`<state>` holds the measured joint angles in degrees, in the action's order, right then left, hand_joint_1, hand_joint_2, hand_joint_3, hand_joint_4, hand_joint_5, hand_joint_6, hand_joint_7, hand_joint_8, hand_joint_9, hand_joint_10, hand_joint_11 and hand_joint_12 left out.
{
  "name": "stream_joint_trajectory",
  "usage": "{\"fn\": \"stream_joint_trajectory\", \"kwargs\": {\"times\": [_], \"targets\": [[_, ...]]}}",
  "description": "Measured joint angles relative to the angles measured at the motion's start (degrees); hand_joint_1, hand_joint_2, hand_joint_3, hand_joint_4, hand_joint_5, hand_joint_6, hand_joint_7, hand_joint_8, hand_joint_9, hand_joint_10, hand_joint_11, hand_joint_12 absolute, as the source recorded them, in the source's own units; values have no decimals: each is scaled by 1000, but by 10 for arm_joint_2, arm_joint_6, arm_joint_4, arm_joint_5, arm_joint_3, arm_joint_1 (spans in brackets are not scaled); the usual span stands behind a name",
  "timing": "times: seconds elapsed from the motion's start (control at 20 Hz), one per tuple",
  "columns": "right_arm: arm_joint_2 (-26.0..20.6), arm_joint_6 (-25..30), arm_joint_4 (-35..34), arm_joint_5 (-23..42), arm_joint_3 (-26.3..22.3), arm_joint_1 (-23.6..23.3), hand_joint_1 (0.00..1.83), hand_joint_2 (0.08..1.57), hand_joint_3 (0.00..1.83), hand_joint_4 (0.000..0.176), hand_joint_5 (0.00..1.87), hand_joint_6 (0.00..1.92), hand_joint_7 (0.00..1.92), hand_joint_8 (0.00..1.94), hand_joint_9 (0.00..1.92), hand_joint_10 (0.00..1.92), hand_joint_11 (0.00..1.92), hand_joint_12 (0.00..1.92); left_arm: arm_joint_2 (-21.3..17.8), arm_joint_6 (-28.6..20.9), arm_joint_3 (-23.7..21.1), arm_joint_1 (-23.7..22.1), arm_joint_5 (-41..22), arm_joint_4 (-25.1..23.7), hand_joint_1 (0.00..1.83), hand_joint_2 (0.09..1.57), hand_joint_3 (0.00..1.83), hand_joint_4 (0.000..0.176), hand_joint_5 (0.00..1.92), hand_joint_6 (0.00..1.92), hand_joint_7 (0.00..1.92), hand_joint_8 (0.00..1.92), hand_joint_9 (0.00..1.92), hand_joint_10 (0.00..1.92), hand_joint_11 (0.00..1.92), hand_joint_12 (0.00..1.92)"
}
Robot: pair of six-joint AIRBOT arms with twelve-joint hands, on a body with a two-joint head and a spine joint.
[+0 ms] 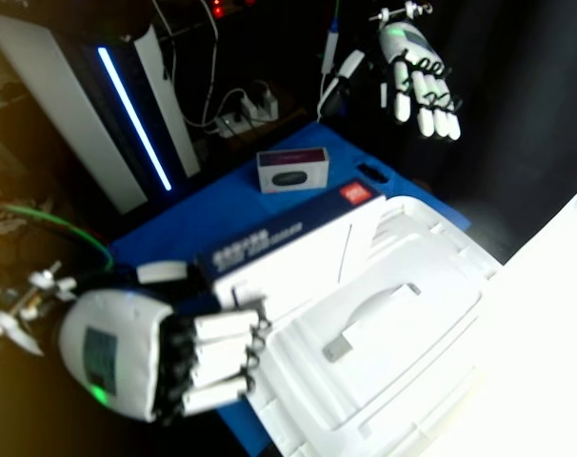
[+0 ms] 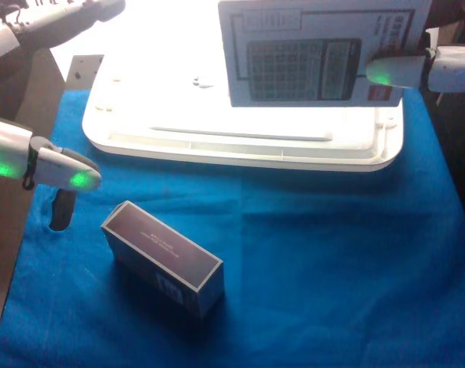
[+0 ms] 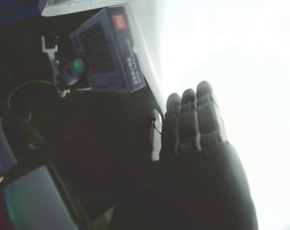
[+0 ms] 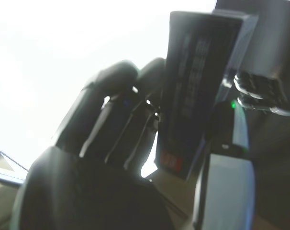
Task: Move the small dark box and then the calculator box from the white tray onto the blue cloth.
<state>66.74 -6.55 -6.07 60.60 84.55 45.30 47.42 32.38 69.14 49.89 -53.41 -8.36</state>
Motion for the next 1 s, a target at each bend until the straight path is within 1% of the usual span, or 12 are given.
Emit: {"fn": "stream_joint_trajectory", "kwargs": {"times": [0.05,0.15,0.2,0.25,0.3,0.35,0.4,0.5,0.6,0.7,0.85,1.0], "targets": [[-7,0,6,3,-11,0,1270,1065,0,0,1067,671,1161,875,1181,809,956,1345,0,1,0,7,-2,7,717,623,0,173,0,0,0,0,0,0,0,0],[-20,1,16,14,-28,0,1289,1043,0,0,1094,606,1227,783,1239,644,860,1364,0,5,0,22,-5,25,711,618,0,173,0,0,15,5,0,0,0,0],[-22,1,9,26,-33,3,1291,1047,0,0,1066,631,1233,782,1299,757,949,1475,0,6,0,28,-7,32,724,607,0,175,0,0,27,10,0,0,0,0],[-23,0,5,33,-37,8,1291,1048,0,0,1081,603,1213,825,1267,800,941,1460,0,6,0,34,-13,36,724,601,0,176,0,0,35,12,0,0,0,0],[-23,1,4,40,-41,17,1293,1044,0,0,1092,614,1216,803,1249,753,981,1349,0,6,0,39,-18,40,735,605,0,175,0,0,36,11,0,0,0,0],[-22,0,7,47,-49,30,1292,1046,0,0,1097,590,1207,829,1263,797,990,1411,0,6,0,45,-20,46,741,597,0,175,0,0,43,12,0,0,0,0],[-21,0,11,47,-55,37,1290,1045,0,0,1109,582,1198,840,1210,912,938,1511,0,6,0,48,-20,50,737,606,0,166,0,0,39,9,0,0,0,0],[-21,-1,14,67,-70,50,1285,1061,1,0,1058,630,1180,893,1127,1290,911,1788,0,6,0,50,-26,55,735,604,0,164,0,0,15,1,0,0,0,0],[-23,-9,12,88,-81,60,1280,1077,1,0,1005,707,1157,940,1101,1418,920,1886,0,6,0,56,-28,58,726,605,0,170,0,0,13,5,0,0,0,0],[-26,-15,3,99,-93,73,1284,1066,0,0,1023,698,1184,885,1137,1321,949,1792,0,6,0,60,-30,61,755,592,0,176,0,0,0,0,0,0,0,0],[-26,-24,3,102,-103,89,1285,1066,1,0,1030,699,1173,896,1111,1293,945,1752,0,7,-2,74,-39,74,751,600,0,175,0,0,0,0,0,0,0,0],[-21,-27,-7,109,-111,102,1272,1106,0,0,949,792,1084,1074,1101,1305,943,1691,0,7,-4,83,-43,80,748,596,0,176,0,0,0,0,0,0,0,0]]}}
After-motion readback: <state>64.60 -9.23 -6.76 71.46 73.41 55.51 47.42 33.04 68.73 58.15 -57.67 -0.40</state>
